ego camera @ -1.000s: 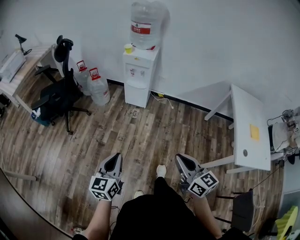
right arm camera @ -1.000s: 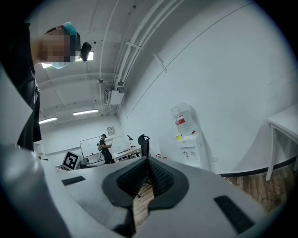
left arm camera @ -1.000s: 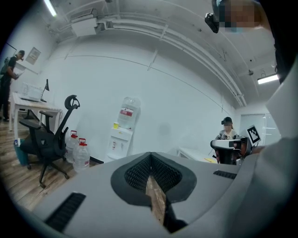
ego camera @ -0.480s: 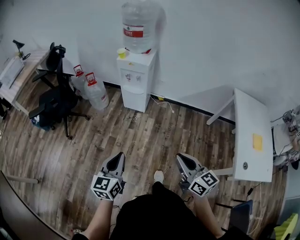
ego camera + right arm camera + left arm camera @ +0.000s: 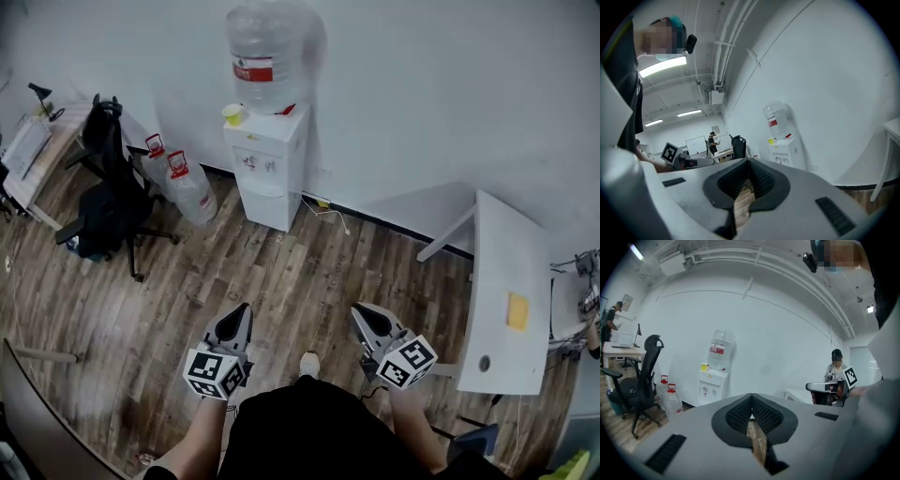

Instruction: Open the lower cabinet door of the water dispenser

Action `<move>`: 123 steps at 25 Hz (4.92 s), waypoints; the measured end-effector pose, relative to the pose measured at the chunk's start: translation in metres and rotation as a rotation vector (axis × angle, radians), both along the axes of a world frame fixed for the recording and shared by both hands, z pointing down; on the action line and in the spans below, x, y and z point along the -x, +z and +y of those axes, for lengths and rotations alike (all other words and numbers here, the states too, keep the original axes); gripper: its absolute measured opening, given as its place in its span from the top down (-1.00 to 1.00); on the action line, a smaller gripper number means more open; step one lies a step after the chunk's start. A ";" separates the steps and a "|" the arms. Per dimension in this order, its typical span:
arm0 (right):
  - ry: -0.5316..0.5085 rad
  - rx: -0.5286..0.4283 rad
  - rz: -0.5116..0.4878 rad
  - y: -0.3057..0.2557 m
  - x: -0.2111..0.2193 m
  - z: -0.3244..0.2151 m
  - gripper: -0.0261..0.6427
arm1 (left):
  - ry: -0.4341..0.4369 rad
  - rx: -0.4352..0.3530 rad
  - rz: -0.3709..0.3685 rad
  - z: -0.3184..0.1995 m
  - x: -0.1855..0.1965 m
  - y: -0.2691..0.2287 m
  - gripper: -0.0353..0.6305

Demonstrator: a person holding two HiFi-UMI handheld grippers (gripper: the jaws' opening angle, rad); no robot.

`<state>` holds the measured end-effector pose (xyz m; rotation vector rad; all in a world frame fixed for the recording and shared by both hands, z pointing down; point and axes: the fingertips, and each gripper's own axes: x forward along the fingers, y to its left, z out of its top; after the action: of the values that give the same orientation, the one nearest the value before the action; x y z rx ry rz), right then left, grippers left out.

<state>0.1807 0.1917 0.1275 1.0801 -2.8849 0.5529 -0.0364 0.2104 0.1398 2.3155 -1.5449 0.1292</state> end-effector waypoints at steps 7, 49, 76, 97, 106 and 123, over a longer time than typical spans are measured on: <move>-0.012 0.012 -0.015 0.012 -0.033 -0.036 0.85 | -0.003 0.020 -0.016 -0.030 -0.035 0.007 0.85; 0.065 0.093 -0.008 0.044 -0.035 -0.148 0.85 | 0.074 0.070 -0.019 -0.163 -0.036 0.029 0.85; 0.043 0.164 0.084 0.063 0.081 -0.287 0.85 | 0.158 0.149 0.056 -0.311 0.041 0.085 0.85; -0.205 0.185 0.059 0.104 0.065 -0.350 0.85 | -0.027 0.142 0.044 -0.340 -0.009 0.087 0.85; -0.295 0.174 0.030 0.114 0.034 -0.364 0.85 | -0.127 0.145 0.009 -0.335 -0.053 0.083 0.85; -0.326 0.181 0.048 0.206 0.049 -0.402 0.85 | -0.150 0.205 -0.052 -0.352 -0.034 0.179 0.85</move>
<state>0.1314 -0.2104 0.3333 0.5759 -2.8149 0.7362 -0.0020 -0.1417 0.3187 2.0471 -1.6412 0.2976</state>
